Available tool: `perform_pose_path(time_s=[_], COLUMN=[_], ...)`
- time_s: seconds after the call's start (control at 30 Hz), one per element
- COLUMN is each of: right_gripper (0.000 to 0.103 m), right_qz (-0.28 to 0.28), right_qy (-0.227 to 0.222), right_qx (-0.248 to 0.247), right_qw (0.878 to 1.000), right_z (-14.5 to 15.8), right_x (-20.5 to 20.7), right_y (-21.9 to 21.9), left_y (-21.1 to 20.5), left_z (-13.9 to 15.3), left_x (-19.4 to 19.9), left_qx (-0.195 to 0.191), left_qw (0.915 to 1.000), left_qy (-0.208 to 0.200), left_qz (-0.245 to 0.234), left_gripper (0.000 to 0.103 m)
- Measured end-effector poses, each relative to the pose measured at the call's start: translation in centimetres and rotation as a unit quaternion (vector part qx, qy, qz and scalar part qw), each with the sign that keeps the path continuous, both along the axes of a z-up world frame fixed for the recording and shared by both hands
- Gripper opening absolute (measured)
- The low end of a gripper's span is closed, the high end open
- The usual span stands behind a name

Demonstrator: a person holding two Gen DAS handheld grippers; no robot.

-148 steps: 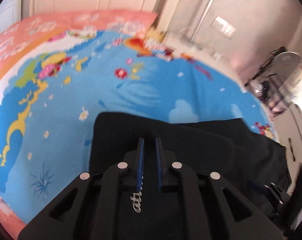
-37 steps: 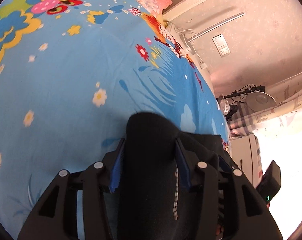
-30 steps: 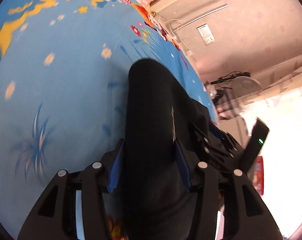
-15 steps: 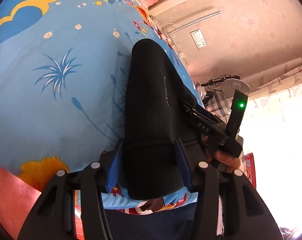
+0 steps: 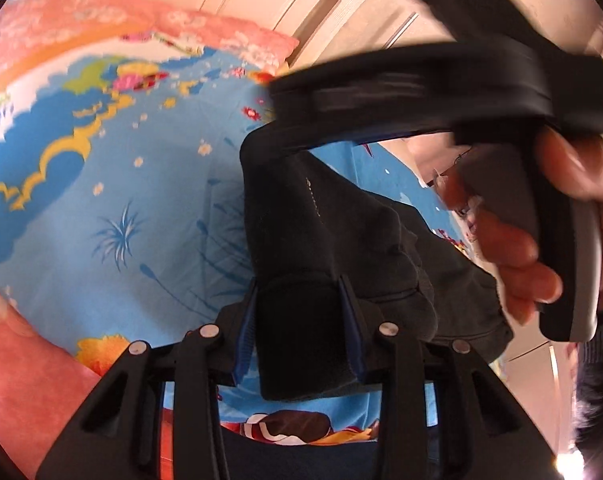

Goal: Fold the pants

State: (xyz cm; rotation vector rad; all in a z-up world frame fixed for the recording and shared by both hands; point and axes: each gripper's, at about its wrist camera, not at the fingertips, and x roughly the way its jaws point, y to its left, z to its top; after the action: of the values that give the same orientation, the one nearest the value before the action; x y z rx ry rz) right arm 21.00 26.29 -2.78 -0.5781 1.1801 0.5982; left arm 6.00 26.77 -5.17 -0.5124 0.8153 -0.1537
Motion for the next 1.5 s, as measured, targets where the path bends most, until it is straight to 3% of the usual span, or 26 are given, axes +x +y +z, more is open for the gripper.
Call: perform_pose_path(time_s=[0.13, 0.23, 0.27, 0.33, 0.47, 0.53, 0.57, 0.67, 0.73, 0.77, 0.8, 0.83, 0.93, 1.03, 1.13, 1.23, 1.27, 1.3, 1.33, 1.37, 1.5], right_gripper=[0.084, 0.064, 0.052, 0.046, 0.032, 0.027, 0.026, 0.025, 0.025, 0.025, 0.025, 0.025, 0.024, 0.025, 0.026, 0.036, 0.046, 0.068, 0.076, 0.082, 0.087], right_qz=[-0.016, -0.025, -0.029, -0.029, -0.033, -0.039, -0.042, -0.054, -0.056, -0.057, -0.057, -0.058, -0.069, -0.081, -0.092, -0.117, -0.126, -0.136, -0.140, -0.141, -0.185], right_qy=[0.008, 0.003, 0.001, 0.002, 0.001, 0.003, 0.008, 0.019, 0.018, 0.018, 0.021, 0.023, 0.037, 0.053, 0.050, 0.057, 0.056, 0.052, 0.046, 0.042, 0.041], right_qx=[-0.025, -0.030, -0.030, -0.015, 0.018, 0.032, 0.041, 0.064, 0.071, 0.076, 0.084, 0.092, 0.147, 0.215, 0.261, 0.307, 0.318, 0.331, 0.337, 0.339, 0.330], right_qw=[1.000, 0.999, 0.999, 0.999, 0.999, 0.999, 0.998, 0.996, 0.996, 0.995, 0.995, 0.994, 0.986, 0.972, 0.960, 0.943, 0.938, 0.932, 0.930, 0.929, 0.925], right_z=[-2.0, -2.9, -3.2, -3.5, -3.5, -3.6, -3.7, -3.9, -3.7, -3.6, -3.2, -2.9, -0.2, 3.8, 7.3, 9.7, 10.3, 10.9, 11.4, 11.6, 10.7], right_x=[0.4, 0.5, 0.6, 0.6, 0.5, 0.9, 1.1, 1.5, 1.3, 1.3, 1.2, 1.3, 2.0, 2.8, 3.4, 4.0, 4.1, 4.0, 3.9, 3.8, 3.6], right_y=[0.7, 0.3, 0.0, -0.6, -1.7, -2.3, -2.6, -3.2, -3.3, -3.5, -3.8, -4.3, -7.2, -11.7, -17.1, -22.8, -24.7, -27.3, -29.2, -30.5, -38.3], left_y=[-1.9, -3.3, -3.8, -4.1, -3.5, -2.2, -1.6, -1.1, -1.5, -1.6, -1.9, -2.2, -5.0, -8.7, -13.1, -18.3, -20.4, -22.5, -24.0, -26.1, -33.7], left_z=[1.1, 1.5, 1.8, 1.9, 1.5, 0.8, 0.3, -1.6, -2.9, -3.5, -3.5, -3.0, 0.3, 4.1, 7.5, 10.0, 10.5, 10.8, 10.8, 10.7, 9.5], left_x=[-0.7, -1.2, -0.9, -0.9, -0.9, -1.1, -1.5, -2.0, -1.6, -1.2, -1.0, -0.7, -0.8, -0.8, -0.6, 0.3, 0.7, 1.0, 1.3, 1.7, 2.2], left_qx=[0.052, 0.090, 0.098, 0.103, 0.073, 0.023, -0.003, -0.055, -0.067, -0.070, -0.077, -0.070, 0.027, 0.106, 0.182, 0.254, 0.283, 0.309, 0.329, 0.356, 0.430], left_qw=[0.9983, 0.9951, 0.9942, 0.9935, 0.9959, 0.9972, 0.9966, 0.9939, 0.9925, 0.9918, 0.9920, 0.9931, 0.9953, 0.9888, 0.9741, 0.9525, 0.9423, 0.9323, 0.9246, 0.9137, 0.8730], left_qy=[-0.023, -0.036, -0.038, -0.040, -0.041, -0.040, -0.038, -0.015, 0.001, 0.007, 0.004, -0.001, -0.039, -0.085, -0.129, -0.168, -0.179, -0.186, -0.189, -0.191, -0.208], left_qz=[0.011, 0.017, 0.020, 0.024, 0.034, 0.059, 0.073, 0.094, 0.102, 0.107, 0.100, 0.094, 0.084, 0.063, 0.034, 0.001, -0.010, -0.022, -0.032, -0.046, -0.099], left_gripper=[0.037, 0.036, 0.036, 0.036, 0.039, 0.058, 0.083, 0.087, 0.084, 0.073, 0.050, 0.044, 0.036, 0.035, 0.034, 0.034, 0.034, 0.033, 0.033, 0.033, 0.033])
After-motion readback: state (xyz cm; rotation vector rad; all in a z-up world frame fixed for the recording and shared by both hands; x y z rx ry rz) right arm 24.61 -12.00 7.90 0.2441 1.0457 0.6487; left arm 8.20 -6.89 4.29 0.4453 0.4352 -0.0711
